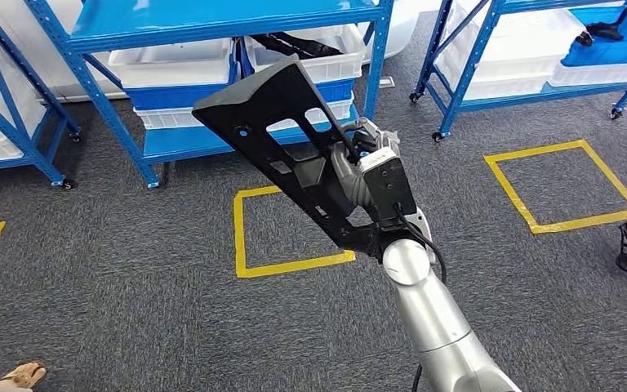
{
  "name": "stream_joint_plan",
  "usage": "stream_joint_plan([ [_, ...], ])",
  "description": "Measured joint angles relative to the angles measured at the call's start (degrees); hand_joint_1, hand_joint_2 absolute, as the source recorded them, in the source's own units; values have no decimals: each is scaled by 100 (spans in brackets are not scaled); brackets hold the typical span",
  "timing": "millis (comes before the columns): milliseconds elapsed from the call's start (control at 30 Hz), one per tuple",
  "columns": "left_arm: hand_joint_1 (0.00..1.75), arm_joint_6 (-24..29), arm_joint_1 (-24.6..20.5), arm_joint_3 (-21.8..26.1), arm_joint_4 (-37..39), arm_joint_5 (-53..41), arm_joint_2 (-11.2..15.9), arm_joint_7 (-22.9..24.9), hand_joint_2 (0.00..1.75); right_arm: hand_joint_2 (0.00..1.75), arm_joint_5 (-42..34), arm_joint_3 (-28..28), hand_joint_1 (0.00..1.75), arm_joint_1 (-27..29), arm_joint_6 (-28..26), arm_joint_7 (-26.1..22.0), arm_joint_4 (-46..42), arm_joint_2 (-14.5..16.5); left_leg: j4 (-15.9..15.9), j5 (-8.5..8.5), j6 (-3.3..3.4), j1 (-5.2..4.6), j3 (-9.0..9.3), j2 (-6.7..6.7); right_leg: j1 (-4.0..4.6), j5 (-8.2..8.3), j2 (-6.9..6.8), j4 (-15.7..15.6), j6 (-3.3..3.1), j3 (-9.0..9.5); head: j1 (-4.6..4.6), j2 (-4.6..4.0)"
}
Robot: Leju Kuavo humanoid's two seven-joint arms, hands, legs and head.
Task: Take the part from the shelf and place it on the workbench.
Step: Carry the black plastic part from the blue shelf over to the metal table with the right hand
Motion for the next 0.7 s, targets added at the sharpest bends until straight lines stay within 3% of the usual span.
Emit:
stream_joint_plan([
  [33,0,4,-5,0,-1,0,-3,1,175,175,-16,-11,175,7,0,-11,-5,-8,-47,29,22,-2,12,66,6,-9,-30,18,21,-35,2,0],
  [100,0,10,-7,1,-1,1,-10,5,175,175,-43,-30,175,-1,0,-29,-17,-27,-143,89,80,4,28,199,37,-172,-237,322,11,-225,23,0],
  [167,0,17,-3,2,-1,4,-13,12,175,175,-62,-34,175,-3,0,-37,-22,-42,-164,107,106,-6,12,333,39,-484,-442,1054,-21,-577,45,0],
  [233,0,26,-2,2,-1,8,-14,19,175,175,-71,-35,175,16,-4,-38,-20,-58,-161,109,108,-18,-1,476,35,-636,-490,1568,16,-809,50,0],
  [267,0,27,-2,2,-1,9,-17,21,175,175,-69,-37,175,22,-12,-38,-20,-70,-159,109,108,-21,-3,541,34,-586,-505,1516,59,-766,52,0],
  [300,0,28,-4,2,-1,9,-21,23,175,175,-63,-40,175,21,-26,-39,-19,-83,-155,107,105,-23,0,604,35,-462,-543,1233,106,-605,53,0],
  [367,0,28,-6,3,-1,9,-32,26,175,175,-23,-47,175,10,-79,-42,-21,-100,-123,89,77,-50,1,714,57,-187,-801,409,146,-150,59,0],
  [433,0,37,-6,6,-1,7,-40,29,175,175,64,-55,175,3,-170,-48,-26,-113,-86,67,31,-89,-5,813,86,-63,-970,-42,81,75,54,0],
  [500,0,47,-8,17,-1,0,-44,38,175,175,187,-69,175,14,-275,-46,-34,-140,-73,60,-2,-92,-7,919,88,-37,-864,-74,-1,57,44,0],
  [533,0,52,-10,26,-1,-5,-44,46,175,175,257,-79,175,25,-324,-37,-43,-154,-52,34,-29,-73,-13,905,68,-20,-802,-78,-31,51,48,0],
  [600,0,61,-9,52,-1,-22,-46,67,175,175,424,-96,175,44,-431,-1,-77,-174,204,-180,-91,-32,-103,666,21,23,-678,-93,-106,44,40,0],
  [667,0,63,-1,77,-1,-50,-49,91,175,175,562,-106,175,70,-507,43,-111,-183,877,-581,-140,-9,-376,377,8,46,-558,-92,-148,31,31,0],
  [700,0,66,3,86,-1,-64,-50,107,175,175,617,-113,175,98,-526,68,-126,-184,1250,-746,-153,-7,-534,326,12,52,-491,-90,-157,25,31,0],
])
